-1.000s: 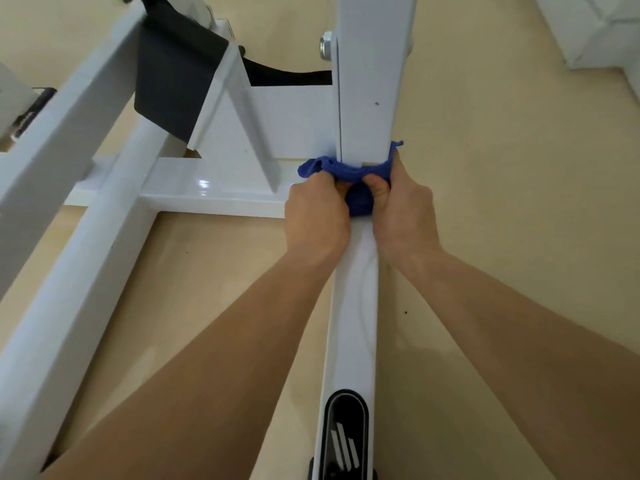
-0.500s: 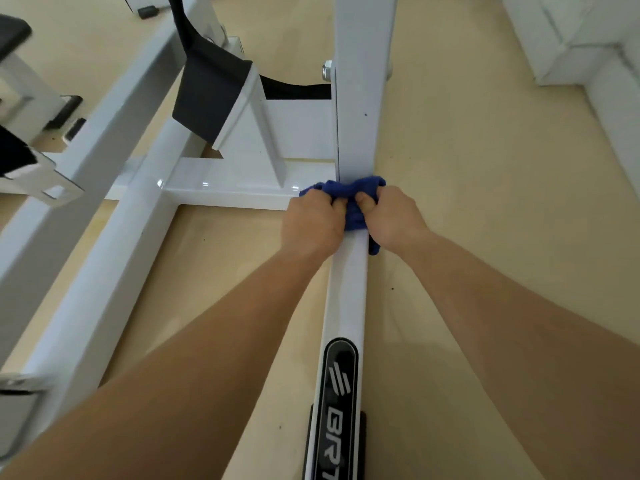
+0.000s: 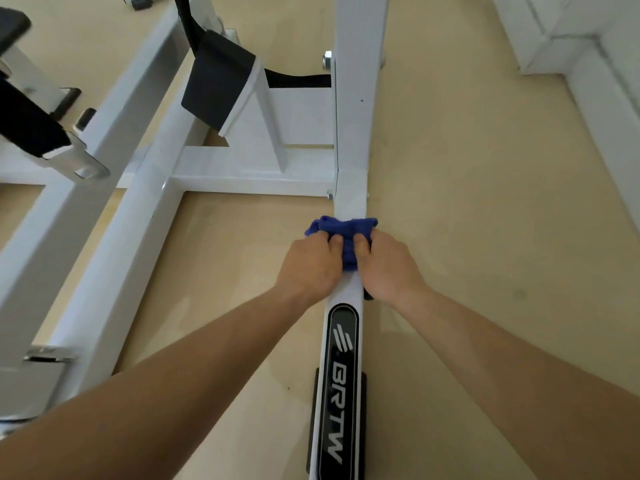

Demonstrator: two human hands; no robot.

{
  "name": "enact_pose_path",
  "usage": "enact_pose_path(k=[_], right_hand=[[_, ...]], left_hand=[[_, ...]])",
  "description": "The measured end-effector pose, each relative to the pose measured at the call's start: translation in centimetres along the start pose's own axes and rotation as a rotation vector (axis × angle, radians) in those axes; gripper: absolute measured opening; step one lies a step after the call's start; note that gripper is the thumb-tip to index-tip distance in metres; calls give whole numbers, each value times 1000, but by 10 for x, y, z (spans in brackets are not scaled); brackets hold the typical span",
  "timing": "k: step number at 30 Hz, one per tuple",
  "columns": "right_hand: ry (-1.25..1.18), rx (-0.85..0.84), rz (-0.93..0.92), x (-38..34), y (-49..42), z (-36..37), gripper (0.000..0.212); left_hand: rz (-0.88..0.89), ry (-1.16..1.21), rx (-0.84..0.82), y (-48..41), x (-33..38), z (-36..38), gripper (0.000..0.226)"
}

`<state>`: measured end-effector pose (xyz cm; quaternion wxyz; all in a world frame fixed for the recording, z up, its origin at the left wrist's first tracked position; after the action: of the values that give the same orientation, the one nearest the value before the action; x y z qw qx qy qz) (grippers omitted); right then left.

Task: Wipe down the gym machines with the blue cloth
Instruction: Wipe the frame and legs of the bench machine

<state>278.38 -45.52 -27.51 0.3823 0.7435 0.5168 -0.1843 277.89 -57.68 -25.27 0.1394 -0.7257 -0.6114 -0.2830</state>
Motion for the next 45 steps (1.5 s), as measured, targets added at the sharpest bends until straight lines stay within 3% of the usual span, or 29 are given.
enact_pose_path(k=[7,13,22,26,29,32,35,37,39,42,44,45], right_hand=[[-52,-11,75,-8,-45,-6,35],[-77,-21,23,9,-11,4,26],[-87,274,-181,3,62,-9,9],[-232,297,-215,-11,68,-22,19],[-259,242,-216,-36,55,-24,18],[-245,146,-111,-51,36,-24,33],[-271,0,43,-51,23,-17,40],[-316,-67,94,-50,22,-13,36],[-490,-199,88,-56,26,-4,33],[-710,-424,-13,-80,41,1,35],[-692,-398,-96,-90,43,-5,33],[-608,-293,-133,-89,39,-8,32]], left_hand=[[-58,87,52,-42,-8,6,42],[-42,159,-4,-5,-18,18,27],[74,82,145,40,-7,-16,12],[24,297,305,44,0,-42,33],[23,358,409,40,2,-61,21],[31,417,411,37,0,-71,11],[37,420,255,39,0,-59,19],[26,524,138,41,-1,-46,40],[19,583,127,43,-3,-42,56],[-29,567,301,41,-12,-64,40],[-49,567,349,36,-15,-80,29],[-45,553,357,31,-16,-88,24]])
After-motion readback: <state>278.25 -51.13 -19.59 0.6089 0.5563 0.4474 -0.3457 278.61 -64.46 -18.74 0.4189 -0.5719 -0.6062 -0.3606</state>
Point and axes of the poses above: each hand's wrist, its own y-axis away from the middle knuckle, its own z-axis out of the palm, x = y × z, the point moved 8 cm from there along -y, towards the middle knuckle, and after that the axes turned 10 degrees about z, right-handed, at the moved point
